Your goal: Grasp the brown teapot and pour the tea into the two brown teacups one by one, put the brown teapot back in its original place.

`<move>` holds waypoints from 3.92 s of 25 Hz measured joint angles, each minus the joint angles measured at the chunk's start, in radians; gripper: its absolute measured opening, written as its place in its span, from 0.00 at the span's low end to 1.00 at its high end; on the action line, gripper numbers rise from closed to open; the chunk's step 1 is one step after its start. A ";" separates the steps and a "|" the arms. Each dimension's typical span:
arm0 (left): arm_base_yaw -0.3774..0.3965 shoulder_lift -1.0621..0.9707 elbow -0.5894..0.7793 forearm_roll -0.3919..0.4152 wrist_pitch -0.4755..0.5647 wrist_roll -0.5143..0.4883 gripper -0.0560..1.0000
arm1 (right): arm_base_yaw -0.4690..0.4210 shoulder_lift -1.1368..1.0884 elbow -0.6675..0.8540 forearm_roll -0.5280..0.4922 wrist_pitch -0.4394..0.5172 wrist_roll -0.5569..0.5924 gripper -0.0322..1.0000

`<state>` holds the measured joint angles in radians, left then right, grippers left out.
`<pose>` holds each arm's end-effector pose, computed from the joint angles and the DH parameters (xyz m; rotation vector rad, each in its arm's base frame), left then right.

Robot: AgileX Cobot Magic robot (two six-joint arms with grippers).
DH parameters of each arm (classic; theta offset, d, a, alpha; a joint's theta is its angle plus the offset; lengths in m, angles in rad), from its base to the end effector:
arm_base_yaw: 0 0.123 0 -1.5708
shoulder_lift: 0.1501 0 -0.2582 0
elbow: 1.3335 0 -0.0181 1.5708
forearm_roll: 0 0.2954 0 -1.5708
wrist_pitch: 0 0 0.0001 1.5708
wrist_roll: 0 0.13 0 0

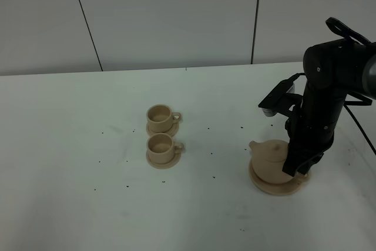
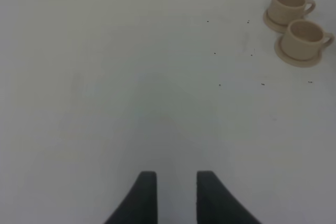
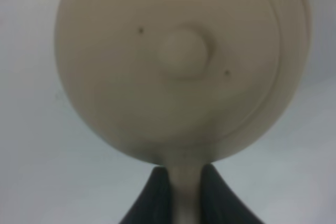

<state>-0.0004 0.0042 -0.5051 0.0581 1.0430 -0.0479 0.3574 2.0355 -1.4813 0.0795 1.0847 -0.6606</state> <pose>0.0972 0.0065 0.2846 -0.0502 2.0239 0.0388 0.3934 0.1567 0.0874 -1.4659 2.7432 0.1041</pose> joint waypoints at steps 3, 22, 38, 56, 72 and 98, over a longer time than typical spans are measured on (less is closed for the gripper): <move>0.000 0.000 0.000 0.000 0.000 0.000 0.29 | 0.000 0.000 0.000 0.000 0.000 0.000 0.12; 0.000 0.000 0.000 0.000 0.000 0.000 0.29 | 0.000 -0.034 0.000 0.006 -0.031 -0.007 0.12; 0.000 0.000 0.000 0.000 0.000 0.000 0.29 | 0.002 -0.034 -0.083 0.025 -0.066 -0.066 0.12; 0.000 0.000 0.000 0.000 0.000 0.000 0.29 | 0.010 -0.034 -0.150 0.030 -0.072 -0.087 0.12; 0.000 0.000 0.000 0.000 0.000 0.000 0.29 | 0.080 0.236 -0.597 -0.029 0.095 -0.102 0.12; 0.000 0.000 0.000 0.000 0.000 0.000 0.29 | 0.191 0.399 -0.807 -0.205 -0.034 -0.232 0.12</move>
<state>-0.0004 0.0042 -0.5051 0.0581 1.0430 -0.0479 0.5483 2.4345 -2.2883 -0.1258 1.0507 -0.8929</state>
